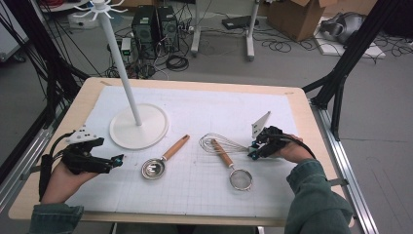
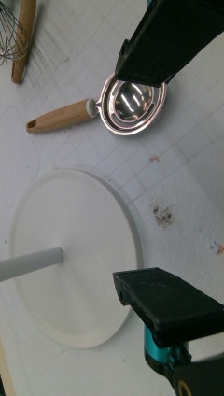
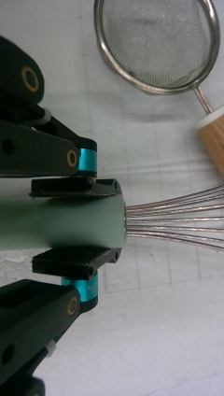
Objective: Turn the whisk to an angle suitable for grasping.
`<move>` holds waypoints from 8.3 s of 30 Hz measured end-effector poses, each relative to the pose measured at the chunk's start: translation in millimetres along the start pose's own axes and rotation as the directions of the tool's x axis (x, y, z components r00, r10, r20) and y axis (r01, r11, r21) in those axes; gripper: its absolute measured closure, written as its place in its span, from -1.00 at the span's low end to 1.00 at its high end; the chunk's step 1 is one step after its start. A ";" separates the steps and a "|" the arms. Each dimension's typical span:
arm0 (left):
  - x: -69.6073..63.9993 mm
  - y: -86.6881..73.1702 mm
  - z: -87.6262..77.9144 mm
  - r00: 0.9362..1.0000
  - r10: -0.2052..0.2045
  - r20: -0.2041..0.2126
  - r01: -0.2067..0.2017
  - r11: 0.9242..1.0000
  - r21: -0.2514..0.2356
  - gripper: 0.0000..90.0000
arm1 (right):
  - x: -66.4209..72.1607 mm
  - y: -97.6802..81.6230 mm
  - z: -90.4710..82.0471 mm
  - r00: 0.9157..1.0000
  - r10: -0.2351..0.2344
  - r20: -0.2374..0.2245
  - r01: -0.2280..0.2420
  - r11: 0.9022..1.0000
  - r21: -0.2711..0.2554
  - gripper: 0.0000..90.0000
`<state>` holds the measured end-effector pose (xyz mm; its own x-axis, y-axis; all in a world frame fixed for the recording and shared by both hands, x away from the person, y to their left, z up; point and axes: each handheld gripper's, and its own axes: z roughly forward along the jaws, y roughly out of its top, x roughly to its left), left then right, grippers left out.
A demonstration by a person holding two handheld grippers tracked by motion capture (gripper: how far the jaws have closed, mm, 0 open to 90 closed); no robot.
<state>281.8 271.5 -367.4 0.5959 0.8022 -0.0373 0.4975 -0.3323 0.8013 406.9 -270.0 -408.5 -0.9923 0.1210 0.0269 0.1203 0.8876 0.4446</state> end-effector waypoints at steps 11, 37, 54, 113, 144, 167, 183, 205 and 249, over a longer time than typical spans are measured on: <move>-0.1 0.4 -2.2 1.000 0.001 -0.003 -0.001 1.000 -0.006 -0.88 | 3.0 0.0 -7.8 1.000 0.025 0.012 -0.024 0.999 -0.033 0.54; -0.4 1.1 -4.2 1.000 0.009 -0.002 -0.009 1.000 -0.019 -0.88 | 12.3 9.2 -24.8 0.996 0.078 0.052 -0.070 0.986 -0.152 0.54; -1.9 3.0 -8.7 1.000 0.026 0.007 -0.026 0.999 -0.036 -0.88 | 30.2 45.2 -24.6 0.994 0.108 0.033 -0.099 0.974 -0.203 0.54; -20.2 27.1 -15.0 0.975 0.162 0.151 -0.152 0.985 -0.079 -0.88 | 117.7 202.8 103.7 0.990 -0.044 -0.132 0.022 0.986 -0.164 0.53; -35.5 27.4 21.1 0.917 0.304 0.260 -0.293 0.953 -0.080 -0.75 | 123.9 199.6 114.7 0.997 -0.049 -0.067 0.039 0.989 -0.143 0.24; -60.2 35.5 45.9 0.845 0.388 0.368 -0.392 0.918 -0.069 -0.51 | 121.1 141.4 77.8 0.999 -0.030 -0.036 0.026 0.993 -0.119 0.12; -63.3 35.0 49.6 0.841 0.386 0.379 -0.394 0.917 -0.061 -0.51 | 125.1 126.1 77.6 0.996 -0.085 0.022 0.086 0.996 -0.022 0.41; -77.2 31.8 60.2 0.814 0.401 0.421 -0.426 0.904 -0.037 -0.48 | 115.1 124.9 72.1 0.994 -0.103 -0.026 0.101 0.992 -0.080 0.74; -97.2 30.7 82.7 0.757 0.402 0.515 -0.517 0.851 0.096 0.39 | 121.6 170.6 19.5 0.989 -0.147 -0.033 0.146 0.989 -0.032 0.73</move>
<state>291.3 142.3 -388.6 0.9758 0.2183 -0.0139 0.1758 -0.7447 0.6438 307.4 -95.2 -346.9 -0.9996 -0.0256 -0.0089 -0.0268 0.8813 0.4718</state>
